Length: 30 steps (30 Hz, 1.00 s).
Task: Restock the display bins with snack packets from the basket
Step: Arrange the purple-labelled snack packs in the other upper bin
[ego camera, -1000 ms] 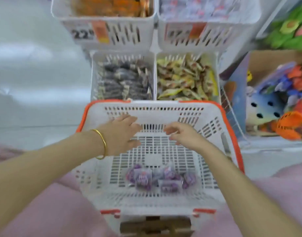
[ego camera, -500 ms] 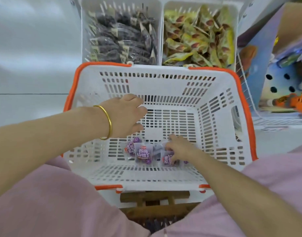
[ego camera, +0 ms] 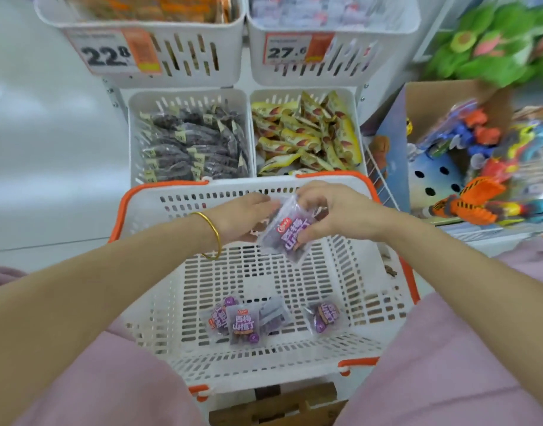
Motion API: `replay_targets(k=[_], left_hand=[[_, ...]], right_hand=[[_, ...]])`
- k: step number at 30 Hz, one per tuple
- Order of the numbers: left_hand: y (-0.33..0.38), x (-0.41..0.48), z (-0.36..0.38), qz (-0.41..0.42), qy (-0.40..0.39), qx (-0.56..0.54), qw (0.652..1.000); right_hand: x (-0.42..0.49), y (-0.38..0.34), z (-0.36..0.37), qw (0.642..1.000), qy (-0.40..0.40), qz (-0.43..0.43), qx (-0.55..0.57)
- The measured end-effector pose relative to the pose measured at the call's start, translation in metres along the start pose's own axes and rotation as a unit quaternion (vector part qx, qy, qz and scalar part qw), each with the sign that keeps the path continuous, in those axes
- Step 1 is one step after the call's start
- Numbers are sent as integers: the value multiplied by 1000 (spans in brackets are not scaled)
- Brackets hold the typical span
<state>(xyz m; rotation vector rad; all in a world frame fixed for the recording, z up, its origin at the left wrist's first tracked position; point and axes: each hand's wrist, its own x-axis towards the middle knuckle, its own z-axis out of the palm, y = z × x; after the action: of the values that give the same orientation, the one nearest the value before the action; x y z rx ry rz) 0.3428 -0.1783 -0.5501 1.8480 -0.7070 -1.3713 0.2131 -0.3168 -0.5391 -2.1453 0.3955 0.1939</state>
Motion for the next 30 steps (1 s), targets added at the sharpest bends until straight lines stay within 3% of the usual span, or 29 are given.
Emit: replay_targets(k=[3,9,12,15,17,30], left_hand=[[12,-2,4,19,-18,-116,993],[16,-3,-19,35,52,-213,975],[13,-1,-31,23,69,-233,970],[12,2,-35,23,70,-263,962],[12,3,-35,29,60,-278,958],[11,16,-30,15,41,-244,969]], right_hand=[[-5,-22,-11,1000,23,-7,19],[-2,-28,-20,990,112,41,82],[0,-20,-20,965,161,102,181],[3,-16,-11,919,167,125,334],[5,-17,-6,904,159,134,373],[2,-14,-10,907,140,141,370]])
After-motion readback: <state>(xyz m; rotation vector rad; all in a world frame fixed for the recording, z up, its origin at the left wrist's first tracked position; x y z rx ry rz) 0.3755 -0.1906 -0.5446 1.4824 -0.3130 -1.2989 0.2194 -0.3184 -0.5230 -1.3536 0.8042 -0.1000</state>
